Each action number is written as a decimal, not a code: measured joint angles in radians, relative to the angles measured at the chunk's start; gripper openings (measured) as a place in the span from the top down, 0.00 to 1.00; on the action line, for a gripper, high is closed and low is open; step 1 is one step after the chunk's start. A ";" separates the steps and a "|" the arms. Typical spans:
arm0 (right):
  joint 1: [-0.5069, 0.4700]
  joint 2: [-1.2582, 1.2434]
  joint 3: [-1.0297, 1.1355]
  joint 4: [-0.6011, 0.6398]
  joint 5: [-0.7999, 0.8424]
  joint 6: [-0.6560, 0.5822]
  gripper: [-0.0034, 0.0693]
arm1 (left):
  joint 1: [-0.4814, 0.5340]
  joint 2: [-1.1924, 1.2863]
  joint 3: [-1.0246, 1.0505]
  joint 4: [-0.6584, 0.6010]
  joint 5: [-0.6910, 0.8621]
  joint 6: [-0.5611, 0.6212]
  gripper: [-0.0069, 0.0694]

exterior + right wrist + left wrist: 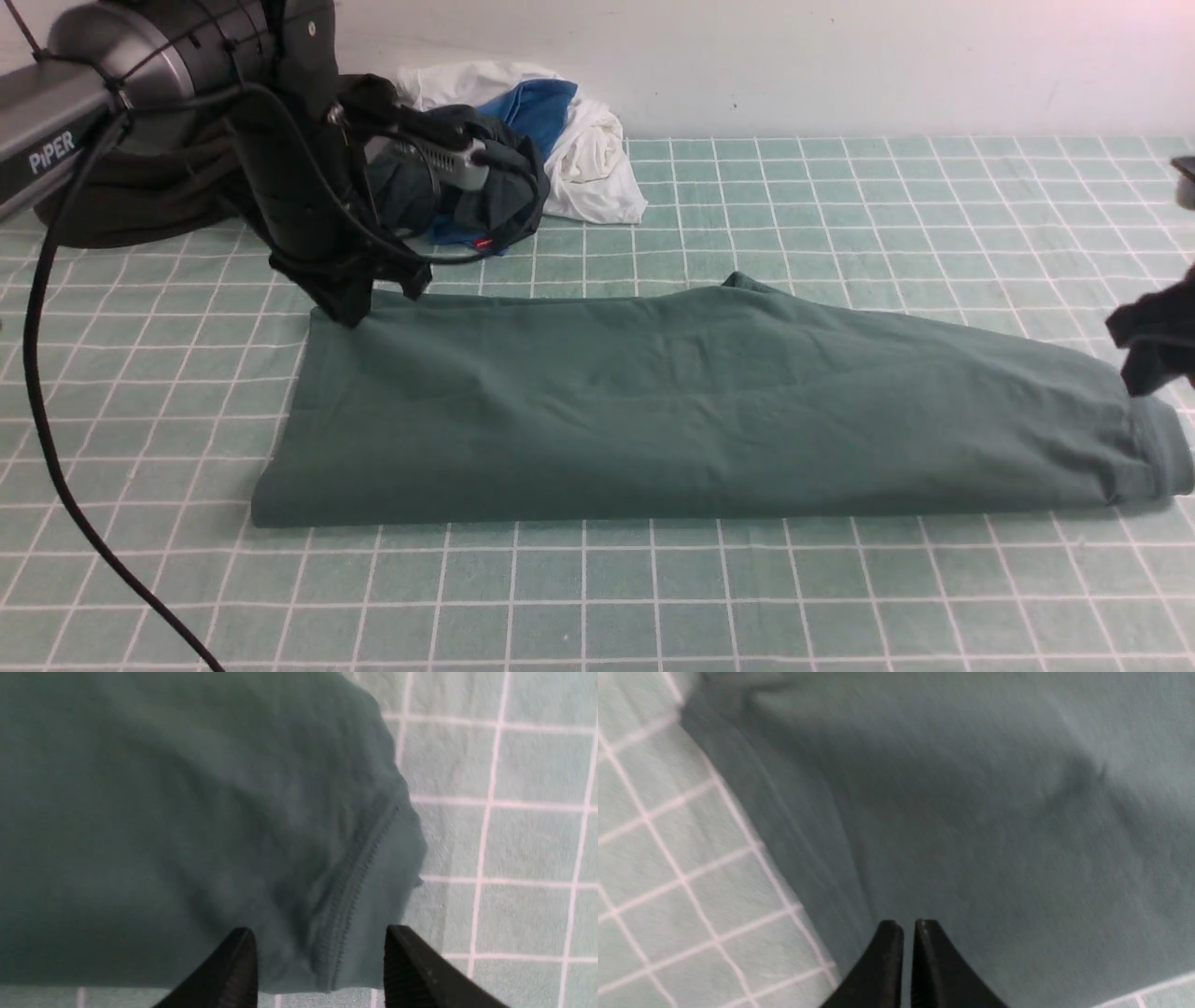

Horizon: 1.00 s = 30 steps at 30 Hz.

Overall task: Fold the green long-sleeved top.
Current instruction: Use the right arm to clamp the right edge of the fabric

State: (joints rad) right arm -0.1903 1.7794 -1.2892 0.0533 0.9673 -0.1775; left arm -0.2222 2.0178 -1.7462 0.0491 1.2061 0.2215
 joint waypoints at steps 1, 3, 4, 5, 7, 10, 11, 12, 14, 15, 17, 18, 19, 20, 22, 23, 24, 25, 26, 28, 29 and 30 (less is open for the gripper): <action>-0.025 0.005 0.030 0.015 -0.033 0.006 0.46 | -0.001 -0.006 0.048 -0.012 -0.009 0.006 0.90; -0.053 0.020 0.056 0.040 -0.078 0.012 0.45 | -0.003 -0.011 0.113 -0.039 -0.029 0.021 0.91; -0.063 0.034 0.063 0.055 -0.096 0.012 0.44 | -0.003 -0.011 0.139 -0.049 -0.038 0.030 0.91; -0.068 0.051 0.066 0.064 -0.112 0.012 0.42 | -0.003 -0.011 0.167 -0.063 -0.049 0.039 0.91; -0.070 0.074 0.067 0.078 -0.132 0.012 0.39 | -0.003 -0.011 0.201 -0.080 -0.059 0.044 0.91; -0.071 0.146 0.067 0.099 -0.171 0.012 0.29 | -0.003 -0.011 0.248 -0.094 -0.067 0.048 0.91; -0.071 0.160 0.067 0.102 -0.175 0.013 0.28 | -0.003 -0.011 0.251 -0.094 -0.070 0.048 0.91; -0.071 0.175 0.067 0.099 -0.176 0.014 0.26 | -0.003 -0.012 0.254 -0.094 -0.071 0.050 0.91; -0.071 0.183 0.064 0.102 -0.185 0.015 0.25 | -0.003 -0.012 0.257 -0.095 -0.076 0.050 0.91; -0.071 0.184 0.063 0.102 -0.185 0.015 0.25 | -0.003 -0.013 0.258 -0.095 -0.078 0.051 0.91; -0.071 0.184 0.062 0.102 -0.184 0.015 0.25 | -0.003 -0.013 0.258 -0.095 -0.078 0.051 0.91; -0.071 0.185 0.061 0.102 -0.182 0.015 0.26 | -0.003 -0.013 0.258 -0.095 -0.078 0.051 0.91; -0.071 0.185 0.060 0.100 -0.181 0.015 0.30 | -0.003 -0.013 0.258 -0.095 -0.078 0.051 0.91; -0.071 0.185 0.060 0.097 -0.181 0.015 0.33 | -0.003 -0.013 0.258 -0.095 -0.078 0.052 0.91; -0.071 0.182 0.060 0.093 -0.181 0.012 0.48 | -0.003 -0.015 0.258 -0.095 -0.078 0.055 0.91; -0.071 0.178 0.061 0.094 -0.175 0.007 0.55 | -0.003 -0.016 0.258 -0.095 -0.078 0.057 0.91; -0.070 0.173 0.063 0.095 -0.171 0.000 0.62 | -0.003 -0.022 0.258 -0.095 -0.078 0.058 0.91; -0.066 0.164 0.066 0.096 -0.166 -0.009 0.71 | -0.003 -0.029 0.259 -0.095 -0.078 0.060 0.91; -0.065 0.151 0.068 0.096 -0.162 -0.017 0.80 | -0.003 -0.036 0.259 -0.095 -0.078 0.061 0.91; -0.063 0.129 0.068 0.091 -0.158 -0.022 0.87 | -0.003 -0.060 0.259 -0.095 -0.078 0.065 0.91; -0.062 0.098 0.068 0.077 -0.156 -0.024 0.91 | -0.003 -0.084 0.259 -0.095 -0.078 0.065 0.91; -0.062 0.068 0.068 0.049 -0.153 -0.020 0.92 | -0.003 -0.120 0.259 -0.095 -0.076 0.066 0.91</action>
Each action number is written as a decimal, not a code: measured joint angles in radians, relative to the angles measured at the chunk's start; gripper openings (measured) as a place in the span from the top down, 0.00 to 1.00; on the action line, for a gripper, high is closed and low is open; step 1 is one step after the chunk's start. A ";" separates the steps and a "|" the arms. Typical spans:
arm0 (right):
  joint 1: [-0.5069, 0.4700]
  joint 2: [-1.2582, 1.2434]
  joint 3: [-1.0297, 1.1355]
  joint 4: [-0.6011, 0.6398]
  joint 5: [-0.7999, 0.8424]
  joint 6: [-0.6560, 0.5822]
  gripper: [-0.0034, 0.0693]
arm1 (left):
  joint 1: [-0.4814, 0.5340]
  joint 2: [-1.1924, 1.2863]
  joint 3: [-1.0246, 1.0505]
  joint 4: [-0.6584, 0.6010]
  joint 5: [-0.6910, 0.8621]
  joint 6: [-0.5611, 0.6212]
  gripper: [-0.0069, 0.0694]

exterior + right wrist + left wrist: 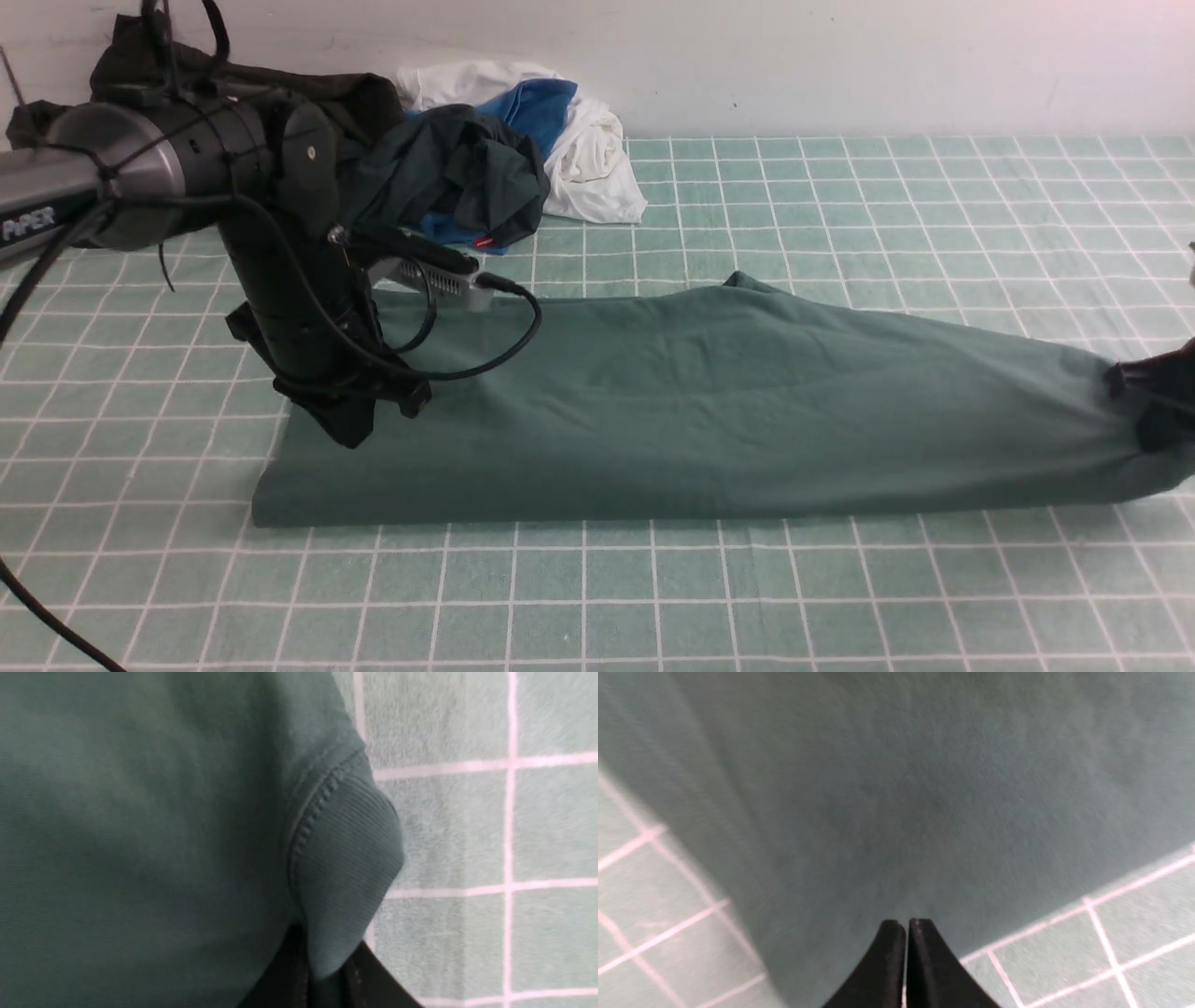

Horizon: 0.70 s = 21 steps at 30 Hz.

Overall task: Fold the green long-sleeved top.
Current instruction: Use the right arm to clamp the right edge of the fabric, then use the right arm to drag the right edge of the fabric to the left and folds it over the left edge

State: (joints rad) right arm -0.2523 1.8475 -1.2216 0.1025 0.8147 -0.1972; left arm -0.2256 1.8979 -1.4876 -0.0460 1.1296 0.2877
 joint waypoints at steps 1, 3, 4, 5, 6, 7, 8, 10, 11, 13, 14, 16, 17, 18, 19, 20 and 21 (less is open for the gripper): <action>0.000 -0.021 -0.001 -0.017 0.003 0.006 0.92 | 0.000 -0.018 0.000 0.000 0.001 0.000 0.91; 0.000 -0.074 -0.012 -0.103 0.021 0.055 0.92 | 0.000 -0.095 0.000 0.000 0.017 0.001 0.91; 0.000 -0.102 -0.024 -0.137 0.034 0.080 0.92 | 0.000 -0.136 0.000 0.000 0.029 0.001 0.91; 0.001 -0.124 -0.037 -0.161 0.043 0.093 0.92 | 0.000 -0.160 0.000 0.001 0.036 0.002 0.91; 0.006 -0.165 -0.066 -0.186 0.066 0.115 0.92 | 0.000 -0.218 0.000 0.001 0.052 0.003 0.91; 0.013 -0.189 -0.080 -0.192 0.078 0.119 0.92 | 0.000 -0.251 0.000 0.001 0.063 0.003 0.91; 0.015 -0.195 -0.090 -0.195 0.080 0.121 0.92 | 0.000 -0.259 0.000 0.001 0.063 0.003 0.91; 0.067 -0.264 -0.160 -0.194 0.120 0.111 0.92 | 0.000 -0.358 0.000 0.001 0.080 0.003 0.91; 0.088 -0.274 -0.172 -0.191 0.125 0.107 0.92 | 0.000 -0.372 0.000 0.001 0.081 0.003 0.91; 0.223 -0.325 -0.269 -0.140 0.157 0.067 0.92 | 0.000 -0.459 0.000 0.003 0.087 0.004 0.91; 0.272 -0.328 -0.297 -0.121 0.163 0.055 0.92 | 0.000 -0.483 0.000 0.003 0.090 0.005 0.91; 0.363 -0.328 -0.345 -0.089 0.169 0.037 0.92 | 0.000 -0.520 0.000 0.003 0.098 0.006 0.91; 0.444 -0.315 -0.386 -0.063 0.170 0.026 0.92 | 0.000 -0.555 0.001 0.003 0.103 0.006 0.91; 0.471 -0.312 -0.391 -0.059 0.170 0.024 0.92 | 0.000 -0.560 0.002 0.003 0.103 0.006 0.91; 0.562 -0.286 -0.425 -0.041 0.165 0.022 0.92 | 0.000 -0.595 0.008 0.003 0.104 0.006 0.91; 0.587 -0.271 -0.433 -0.037 0.162 0.021 0.92 | 0.000 -0.606 0.009 0.002 0.104 0.006 0.91; 0.656 -0.235 -0.458 -0.025 0.149 0.020 0.92 | 0.000 -0.643 0.023 0.000 0.106 0.006 0.91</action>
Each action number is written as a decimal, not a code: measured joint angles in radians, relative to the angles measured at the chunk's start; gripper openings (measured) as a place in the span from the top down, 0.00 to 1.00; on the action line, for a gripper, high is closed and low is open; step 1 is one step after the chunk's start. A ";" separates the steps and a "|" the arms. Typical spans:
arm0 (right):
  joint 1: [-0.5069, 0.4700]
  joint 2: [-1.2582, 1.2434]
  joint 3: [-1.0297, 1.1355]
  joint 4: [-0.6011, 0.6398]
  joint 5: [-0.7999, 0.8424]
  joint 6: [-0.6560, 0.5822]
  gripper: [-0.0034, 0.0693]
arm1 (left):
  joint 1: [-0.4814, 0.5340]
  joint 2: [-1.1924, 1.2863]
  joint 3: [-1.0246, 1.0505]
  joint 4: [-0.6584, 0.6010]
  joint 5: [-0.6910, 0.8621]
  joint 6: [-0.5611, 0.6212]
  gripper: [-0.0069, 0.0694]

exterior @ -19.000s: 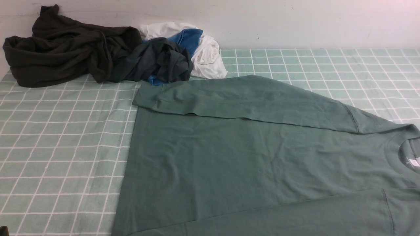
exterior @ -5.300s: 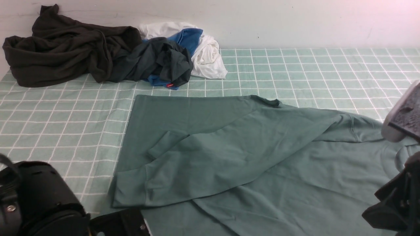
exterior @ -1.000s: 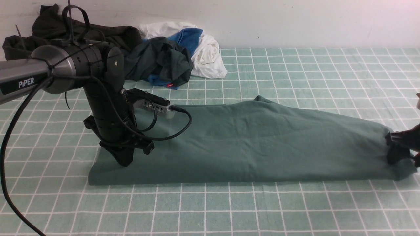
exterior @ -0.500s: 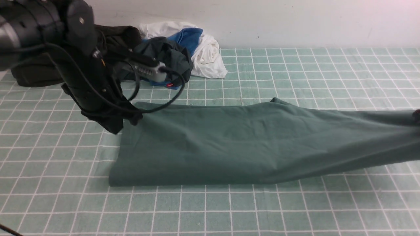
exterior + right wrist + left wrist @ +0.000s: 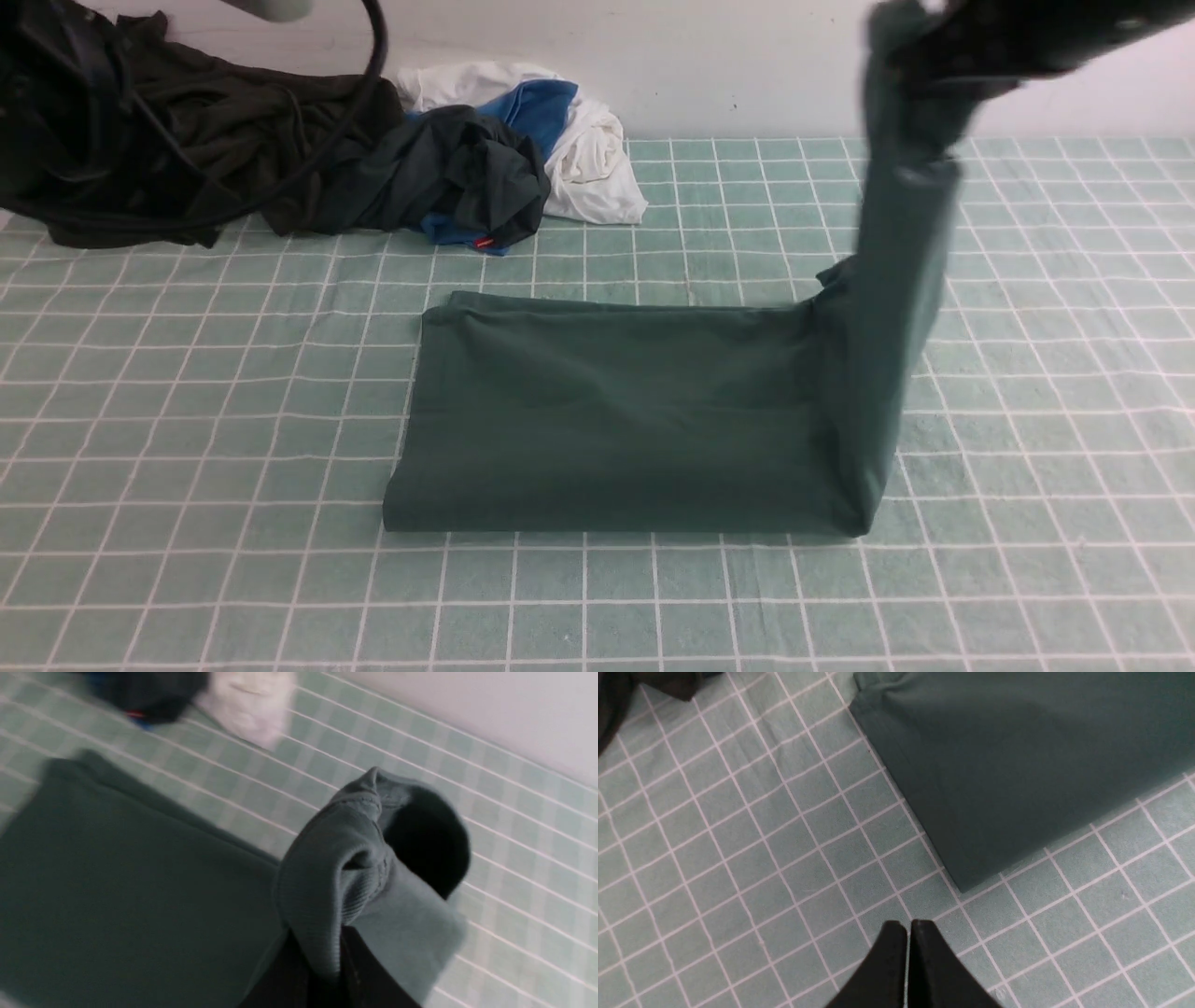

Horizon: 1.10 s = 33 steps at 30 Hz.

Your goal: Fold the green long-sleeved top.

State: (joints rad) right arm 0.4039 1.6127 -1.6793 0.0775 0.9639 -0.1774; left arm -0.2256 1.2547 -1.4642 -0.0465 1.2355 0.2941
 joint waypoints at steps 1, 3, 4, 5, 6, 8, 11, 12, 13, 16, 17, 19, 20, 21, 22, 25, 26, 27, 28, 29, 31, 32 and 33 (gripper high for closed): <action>0.043 0.028 -0.008 0.002 -0.011 0.000 0.92 | 0.000 -0.017 0.011 -0.001 0.000 0.000 0.91; 0.150 0.123 -0.032 0.014 -0.058 -0.001 0.92 | 0.000 -0.077 0.045 -0.003 0.003 -0.002 0.91; 0.178 0.157 -0.035 0.023 -0.079 -0.001 0.92 | 0.000 -0.107 0.063 -0.003 0.003 -0.007 0.91; 0.215 0.209 -0.036 0.035 -0.116 -0.001 0.92 | 0.000 -0.142 0.086 -0.001 0.003 -0.016 0.91; 0.236 0.243 -0.036 0.049 -0.142 -0.001 0.92 | 0.000 -0.160 0.099 0.002 0.003 -0.020 0.91; 0.266 0.301 -0.036 0.071 -0.196 -0.001 0.92 | 0.000 -0.213 0.140 0.009 0.003 -0.032 0.91; 0.303 0.417 -0.036 0.160 -0.292 -0.001 0.84 | 0.000 -0.304 0.239 0.013 0.000 -0.036 0.91; 0.303 0.422 -0.036 0.160 -0.297 -0.001 0.83 | 0.000 -0.313 0.246 0.015 -0.003 -0.036 0.91; 0.305 0.444 -0.036 0.205 -0.326 -0.001 0.74 | 0.000 -0.348 0.307 0.016 -0.022 -0.047 0.91; 0.301 0.449 -0.062 0.229 -0.303 -0.001 0.51 | 0.000 -0.425 0.417 0.025 -0.072 -0.088 0.91; 0.298 0.446 -0.084 0.229 -0.278 -0.001 0.45 | 0.000 -0.449 0.455 0.035 -0.084 -0.102 0.91; 0.285 0.426 -0.141 0.221 -0.171 -0.001 0.32 | 0.000 -0.514 0.528 0.063 -0.095 -0.144 0.91; 0.281 0.424 -0.147 0.220 -0.145 -0.001 0.31 | 0.000 -0.521 0.535 0.068 -0.098 -0.153 0.91; 0.269 0.396 -0.191 0.200 -0.050 -0.001 0.25 | 0.000 -0.583 0.593 0.106 -0.110 -0.191 0.91; 0.260 0.375 -0.220 0.179 0.016 -0.002 0.23 | 0.000 -0.626 0.629 0.132 -0.122 -0.220 0.91; 0.242 0.290 -0.267 0.084 0.182 -0.002 0.24 | 0.000 -0.762 0.732 0.201 -0.185 -0.311 0.91; 0.237 0.259 -0.269 0.051 0.225 -0.002 0.28 | 0.000 -0.807 0.775 0.227 -0.217 -0.343 0.91; 0.236 0.252 -0.269 0.039 0.232 -0.002 0.29 | 0.000 -0.816 0.782 0.230 -0.217 -0.343 0.91; 0.231 0.214 -0.261 0.012 0.264 -0.002 0.34 | 0.000 -0.874 0.830 0.252 -0.261 -0.373 0.91; 0.225 0.181 -0.247 -0.003 0.272 -0.002 0.40 | 0.000 -0.905 0.855 0.262 -0.293 -0.387 0.91; 0.214 0.106 -0.191 -0.013 0.278 -0.002 0.52 | 0.000 -0.970 0.909 0.277 -0.353 -0.404 0.91; 0.205 0.057 -0.143 -0.012 0.280 -0.002 0.60 | 0.000 -1.002 0.934 0.280 -0.380 -0.410 0.91; 0.202 0.040 -0.134 -0.012 0.280 -0.002 0.63 | 0.000 -1.011 0.942 0.281 -0.391 -0.410 0.91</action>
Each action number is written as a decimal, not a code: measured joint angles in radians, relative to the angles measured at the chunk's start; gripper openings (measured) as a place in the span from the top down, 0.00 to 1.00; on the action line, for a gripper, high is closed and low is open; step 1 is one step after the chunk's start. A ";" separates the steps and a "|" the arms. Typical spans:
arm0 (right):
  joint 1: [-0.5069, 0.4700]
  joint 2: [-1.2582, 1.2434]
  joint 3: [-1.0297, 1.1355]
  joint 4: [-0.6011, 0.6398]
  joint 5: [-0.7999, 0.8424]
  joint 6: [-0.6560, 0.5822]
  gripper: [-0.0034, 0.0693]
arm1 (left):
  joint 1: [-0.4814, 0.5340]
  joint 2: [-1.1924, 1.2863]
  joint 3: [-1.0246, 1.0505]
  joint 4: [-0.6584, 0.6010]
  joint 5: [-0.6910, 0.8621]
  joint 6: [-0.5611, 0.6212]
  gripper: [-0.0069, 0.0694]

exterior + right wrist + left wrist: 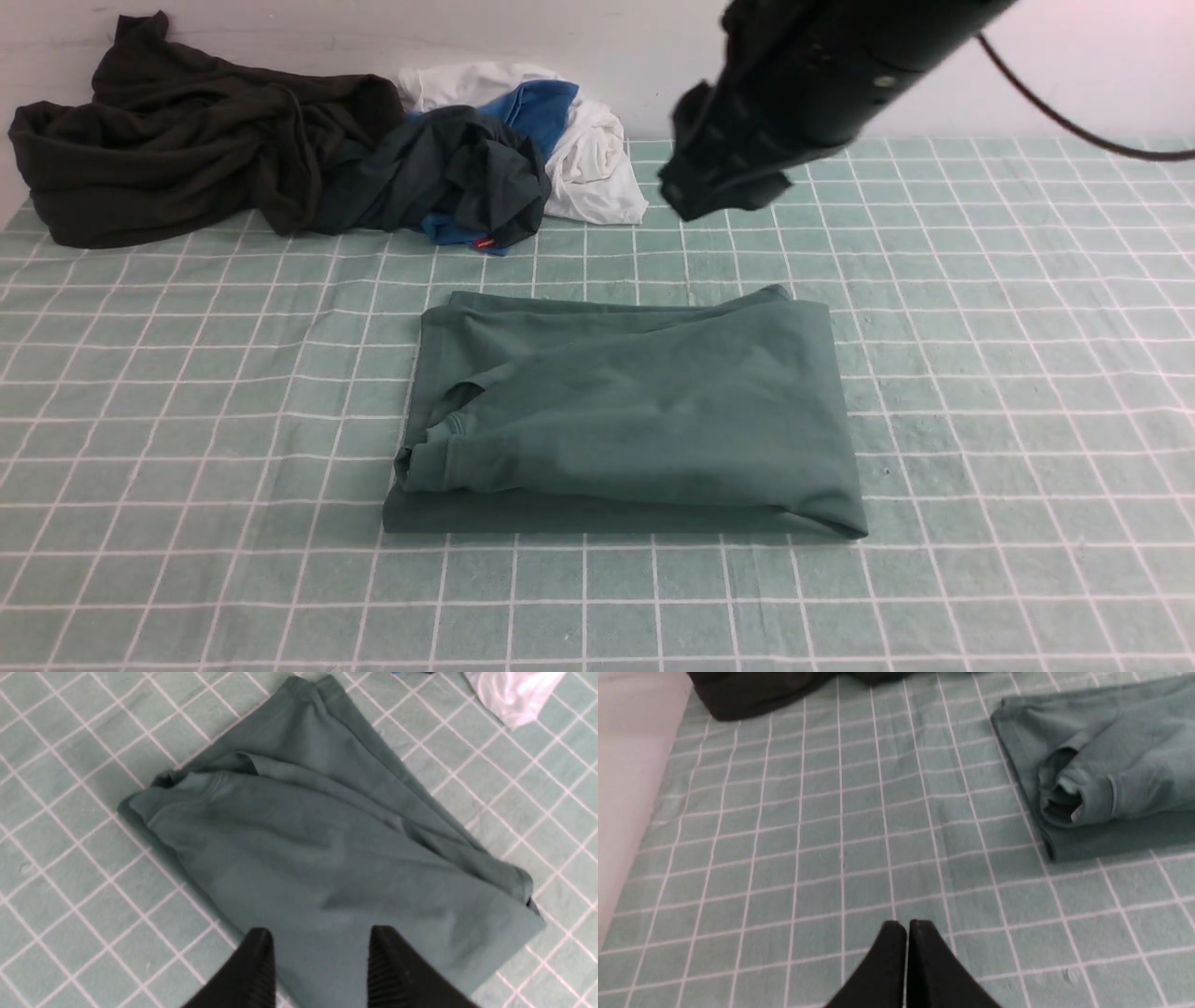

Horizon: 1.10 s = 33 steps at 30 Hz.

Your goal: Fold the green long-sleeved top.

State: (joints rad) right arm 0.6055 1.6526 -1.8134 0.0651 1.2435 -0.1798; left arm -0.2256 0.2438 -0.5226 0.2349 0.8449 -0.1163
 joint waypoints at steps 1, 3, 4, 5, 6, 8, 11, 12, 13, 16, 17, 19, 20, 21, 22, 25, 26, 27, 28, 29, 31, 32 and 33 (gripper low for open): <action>-0.013 -0.062 0.078 0.007 -0.012 0.000 0.72 | 0.000 -0.030 0.022 0.002 -0.030 -0.005 0.91; -0.028 -0.148 0.174 0.020 -0.046 0.000 0.83 | 0.000 -0.048 0.038 0.003 -0.041 -0.010 0.91; -0.036 -0.189 0.218 0.025 -0.075 0.001 0.87 | 0.000 -0.055 0.041 0.003 -0.041 -0.010 0.91; -0.042 -0.263 0.295 0.035 -0.113 0.001 0.92 | 0.000 -0.059 0.043 0.006 -0.041 -0.010 0.91; -0.046 -0.317 0.350 0.042 -0.145 0.001 0.95 | 0.000 -0.061 0.043 0.008 -0.040 -0.010 0.91; -0.049 -0.373 0.403 0.047 -0.176 0.001 0.96 | 0.000 -0.061 0.043 0.008 -0.039 -0.010 0.91; -0.050 -0.600 0.594 0.059 -0.285 0.001 0.97 | 0.000 -0.062 0.043 0.009 -0.036 -0.010 0.91; -0.050 -0.632 0.611 0.060 -0.298 0.001 0.97 | 0.000 -0.062 0.043 0.009 -0.036 -0.010 0.91; -0.050 -0.684 0.659 0.060 -0.314 0.001 0.97 | 0.000 -0.062 0.043 0.010 -0.036 -0.010 0.91; -0.050 -0.805 0.745 0.060 -0.370 0.001 0.97 | 0.000 -0.062 0.043 0.010 -0.035 -0.010 0.91; -0.050 -0.837 0.777 0.060 -0.385 0.001 0.97 | 0.000 -0.062 0.043 0.010 -0.035 -0.010 0.91; -0.050 -0.912 0.833 0.060 -0.422 0.001 0.97 | 0.000 -0.063 0.043 0.010 -0.035 -0.010 0.91; -0.050 -0.942 0.856 0.060 -0.431 0.001 0.97 | 0.000 -0.063 0.043 0.010 -0.035 -0.010 0.91; -0.050 -0.958 0.869 0.060 -0.437 0.001 0.97 | 0.000 -0.063 0.043 0.010 -0.035 -0.010 0.91; -0.050 -0.974 0.881 0.061 -0.440 0.001 0.97 | 0.000 -0.063 0.043 0.010 -0.035 -0.010 0.91; -0.050 -0.995 0.901 0.063 -0.436 0.001 0.97 | 0.000 -0.063 0.043 0.010 -0.035 -0.010 0.91; -0.050 -0.996 0.904 0.064 -0.427 0.001 0.97 | 0.000 -0.063 0.043 0.010 -0.035 -0.010 0.91; -0.050 -0.996 0.908 0.064 -0.421 0.001 0.97 | 0.000 -0.063 0.043 0.010 -0.035 -0.010 0.91; -0.050 -0.996 0.908 0.064 -0.417 0.001 0.97 | 0.000 -0.063 0.043 0.010 -0.035 -0.010 0.91; -0.050 -0.996 0.909 0.064 -0.412 0.001 0.97 | 0.000 -0.063 0.043 0.010 -0.035 -0.010 0.91; -0.050 -0.996 0.911 0.058 -0.398 0.001 0.97 | 0.000 -0.063 0.043 0.010 -0.035 -0.010 0.91; -0.050 -0.996 0.911 0.058 -0.398 0.001 0.97 | 0.000 -0.063 0.043 0.010 -0.035 -0.010 0.91; -0.050 -0.996 0.911 0.062 -0.397 0.001 0.97 | 0.000 -0.063 0.043 0.010 -0.035 -0.010 0.91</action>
State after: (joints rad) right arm 0.5559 0.6566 -0.9029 0.1274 0.8463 -0.1789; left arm -0.2256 0.1813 -0.4794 0.2445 0.8101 -0.1261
